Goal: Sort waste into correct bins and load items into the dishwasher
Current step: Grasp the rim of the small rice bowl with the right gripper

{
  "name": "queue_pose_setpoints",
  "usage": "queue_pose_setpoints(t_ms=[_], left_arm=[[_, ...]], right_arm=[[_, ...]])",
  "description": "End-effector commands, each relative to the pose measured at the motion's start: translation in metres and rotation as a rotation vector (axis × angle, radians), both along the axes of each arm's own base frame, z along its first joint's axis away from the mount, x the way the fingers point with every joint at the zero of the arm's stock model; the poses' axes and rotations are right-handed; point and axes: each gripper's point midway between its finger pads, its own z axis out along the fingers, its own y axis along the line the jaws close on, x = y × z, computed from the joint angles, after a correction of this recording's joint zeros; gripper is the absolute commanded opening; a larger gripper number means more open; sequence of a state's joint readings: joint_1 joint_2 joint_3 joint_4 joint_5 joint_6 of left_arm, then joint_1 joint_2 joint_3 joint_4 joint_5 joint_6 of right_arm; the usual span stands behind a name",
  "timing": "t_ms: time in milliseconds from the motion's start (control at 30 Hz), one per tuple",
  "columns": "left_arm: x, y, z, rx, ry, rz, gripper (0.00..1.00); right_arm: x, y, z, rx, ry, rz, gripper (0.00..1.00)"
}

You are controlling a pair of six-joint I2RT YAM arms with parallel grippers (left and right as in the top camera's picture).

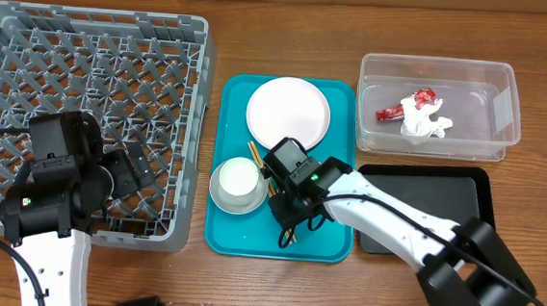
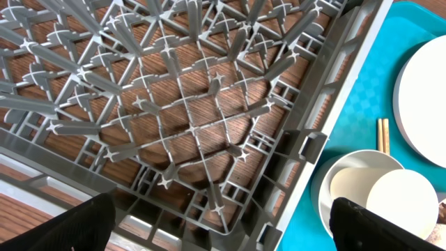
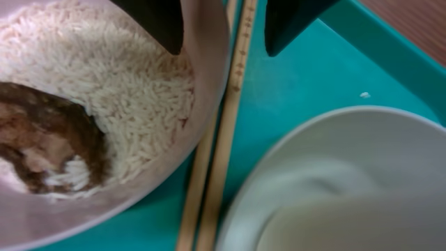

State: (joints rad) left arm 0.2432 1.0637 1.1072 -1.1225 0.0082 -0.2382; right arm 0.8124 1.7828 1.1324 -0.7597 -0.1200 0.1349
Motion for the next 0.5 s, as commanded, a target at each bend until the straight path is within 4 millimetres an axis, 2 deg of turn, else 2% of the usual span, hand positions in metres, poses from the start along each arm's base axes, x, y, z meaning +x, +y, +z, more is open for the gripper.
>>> queue_pose_setpoints(t_ms=[0, 67, 200, 333, 467], left_arm=[[0.003, 0.0, 0.007, -0.014, -0.022, 0.017, 1.0], [0.003, 0.0, 0.007, -0.015, -0.022, 0.017, 1.0], [0.003, 0.0, 0.007, -0.015, -0.022, 0.017, 1.0], [0.003, 0.0, 0.007, -0.015, -0.021, 0.017, 1.0], [0.003, 0.0, 0.007, -0.014, -0.022, 0.018, 1.0]], right_arm=[[0.0, -0.003, -0.01, -0.029, 0.007, 0.002, 0.26], [0.0, -0.003, -0.01, -0.028, 0.006, 0.001, 0.16], [0.001, -0.003, -0.01, -0.026, 0.004, 0.001, 0.04], [0.0, -0.003, -0.005, -0.034, 0.017, -0.021, 0.04], [0.014, 0.002, 0.03, -0.015, 0.001, -0.045, 0.04]])
